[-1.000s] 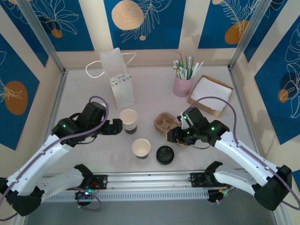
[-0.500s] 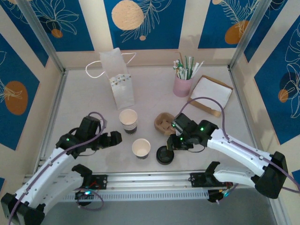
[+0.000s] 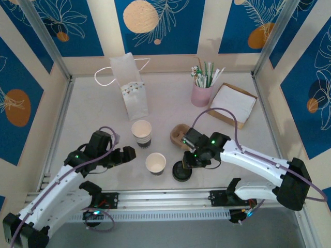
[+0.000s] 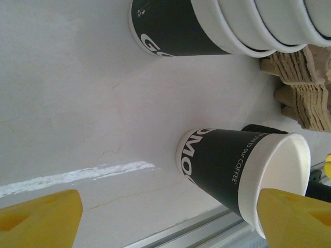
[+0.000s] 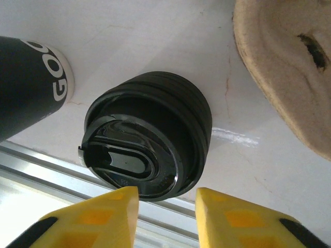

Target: Pack the takeout coffee

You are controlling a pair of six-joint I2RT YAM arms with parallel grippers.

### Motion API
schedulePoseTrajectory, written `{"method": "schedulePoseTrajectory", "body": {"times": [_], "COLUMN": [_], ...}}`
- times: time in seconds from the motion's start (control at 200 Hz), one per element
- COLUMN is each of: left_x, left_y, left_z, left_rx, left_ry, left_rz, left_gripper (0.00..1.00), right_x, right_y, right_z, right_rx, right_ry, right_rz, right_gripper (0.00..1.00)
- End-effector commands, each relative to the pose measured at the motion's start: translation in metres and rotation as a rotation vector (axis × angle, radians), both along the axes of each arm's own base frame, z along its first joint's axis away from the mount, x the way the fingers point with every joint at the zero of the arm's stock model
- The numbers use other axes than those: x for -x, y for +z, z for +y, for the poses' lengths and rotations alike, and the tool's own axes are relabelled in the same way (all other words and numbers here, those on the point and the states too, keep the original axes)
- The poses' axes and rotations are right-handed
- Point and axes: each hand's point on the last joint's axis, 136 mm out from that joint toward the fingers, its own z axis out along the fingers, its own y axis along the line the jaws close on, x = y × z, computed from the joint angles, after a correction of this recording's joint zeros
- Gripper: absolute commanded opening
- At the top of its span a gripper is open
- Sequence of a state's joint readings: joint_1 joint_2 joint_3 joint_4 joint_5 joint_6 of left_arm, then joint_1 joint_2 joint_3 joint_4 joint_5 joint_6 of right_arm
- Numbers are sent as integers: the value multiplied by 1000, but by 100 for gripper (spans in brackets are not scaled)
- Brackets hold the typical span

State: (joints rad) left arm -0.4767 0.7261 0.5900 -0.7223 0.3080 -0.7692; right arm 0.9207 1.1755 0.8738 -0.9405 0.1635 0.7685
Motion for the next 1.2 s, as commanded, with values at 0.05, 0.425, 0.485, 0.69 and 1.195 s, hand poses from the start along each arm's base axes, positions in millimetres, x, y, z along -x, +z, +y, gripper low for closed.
{"method": "schedulePoseTrajectory", "body": {"times": [0.05,0.425,0.485,0.69,1.195], "left_x": [-2,-2,-2,-3,-5], "left_y": [0,-6,-5,-6,-7], "left_z": [-2,1,1,2,1], "left_rx": [14,-12,-14,-19,-25], "left_ry": [-1,-6,-7,-6,-10], "left_rz": [2,6,4,3,3], "left_gripper": [87,88,88,87,87], "right_x": [-2,4,4,6,9], "right_y": [13,2,0,-11,-28], "right_z": [6,21,23,26,37], "right_rx": [35,192,220,273,277], "right_ry": [65,158,171,200,222], "right_rz": [-56,-66,-69,-54,-12], "right_gripper": [67,86,87,91,81]}}
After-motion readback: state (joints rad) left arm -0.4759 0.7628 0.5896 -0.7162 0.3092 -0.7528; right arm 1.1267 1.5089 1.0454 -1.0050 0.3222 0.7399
